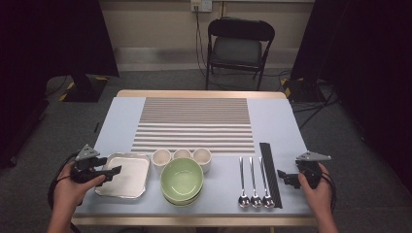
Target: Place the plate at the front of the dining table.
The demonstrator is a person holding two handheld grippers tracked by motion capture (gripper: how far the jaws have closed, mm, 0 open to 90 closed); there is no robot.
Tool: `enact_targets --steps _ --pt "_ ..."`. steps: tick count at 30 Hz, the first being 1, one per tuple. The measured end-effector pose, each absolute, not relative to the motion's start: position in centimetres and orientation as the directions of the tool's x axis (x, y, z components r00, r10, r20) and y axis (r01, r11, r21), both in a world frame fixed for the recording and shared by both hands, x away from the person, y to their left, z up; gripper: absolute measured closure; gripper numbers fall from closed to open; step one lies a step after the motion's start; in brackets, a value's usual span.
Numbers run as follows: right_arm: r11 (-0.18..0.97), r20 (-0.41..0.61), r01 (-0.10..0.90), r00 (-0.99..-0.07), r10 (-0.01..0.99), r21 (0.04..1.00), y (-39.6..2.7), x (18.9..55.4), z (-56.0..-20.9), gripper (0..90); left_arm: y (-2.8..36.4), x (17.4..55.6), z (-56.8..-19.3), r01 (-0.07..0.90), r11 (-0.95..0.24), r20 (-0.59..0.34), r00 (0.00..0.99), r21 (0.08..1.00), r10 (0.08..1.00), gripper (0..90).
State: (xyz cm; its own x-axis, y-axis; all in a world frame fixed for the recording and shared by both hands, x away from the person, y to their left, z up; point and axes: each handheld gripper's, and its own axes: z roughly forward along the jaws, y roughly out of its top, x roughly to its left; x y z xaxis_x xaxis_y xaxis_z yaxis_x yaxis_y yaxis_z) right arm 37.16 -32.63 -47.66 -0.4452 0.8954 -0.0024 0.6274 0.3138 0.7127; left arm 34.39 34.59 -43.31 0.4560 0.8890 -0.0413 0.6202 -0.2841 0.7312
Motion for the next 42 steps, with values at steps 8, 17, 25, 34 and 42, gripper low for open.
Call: enact_targets --steps 8,17,25,34,42 --pt "0.314 -0.003 0.627 -0.446 0.895 0.713 -32.6 37.2 -47.7 11.3 34.8 34.3 -43.4 0.655 -0.265 -0.056 0.425 0.708 0.903 32.5" --pt "0.314 -0.002 0.627 -0.446 0.895 0.713 -32.6 37.2 -47.7 11.3 35.3 34.3 -43.3 0.675 -0.252 -0.051 0.395 0.693 0.917 35.0" --pt "0.314 -0.001 0.628 -0.447 0.895 0.712 -32.7 37.2 -47.7 11.3 35.7 34.2 -43.1 0.699 -0.204 -0.080 0.351 0.685 0.933 41.1" --pt "0.315 -0.001 0.628 -0.448 0.894 0.712 -32.7 37.2 -47.7 11.3 36.2 34.1 -43.0 0.738 -0.173 -0.083 0.297 0.652 0.951 50.7" --pt "0.315 0.000 0.628 -0.448 0.894 0.712 -32.7 37.2 -47.7 11.3 36.2 34.2 -42.8 0.772 -0.128 -0.108 0.247 0.622 0.963 63.8"
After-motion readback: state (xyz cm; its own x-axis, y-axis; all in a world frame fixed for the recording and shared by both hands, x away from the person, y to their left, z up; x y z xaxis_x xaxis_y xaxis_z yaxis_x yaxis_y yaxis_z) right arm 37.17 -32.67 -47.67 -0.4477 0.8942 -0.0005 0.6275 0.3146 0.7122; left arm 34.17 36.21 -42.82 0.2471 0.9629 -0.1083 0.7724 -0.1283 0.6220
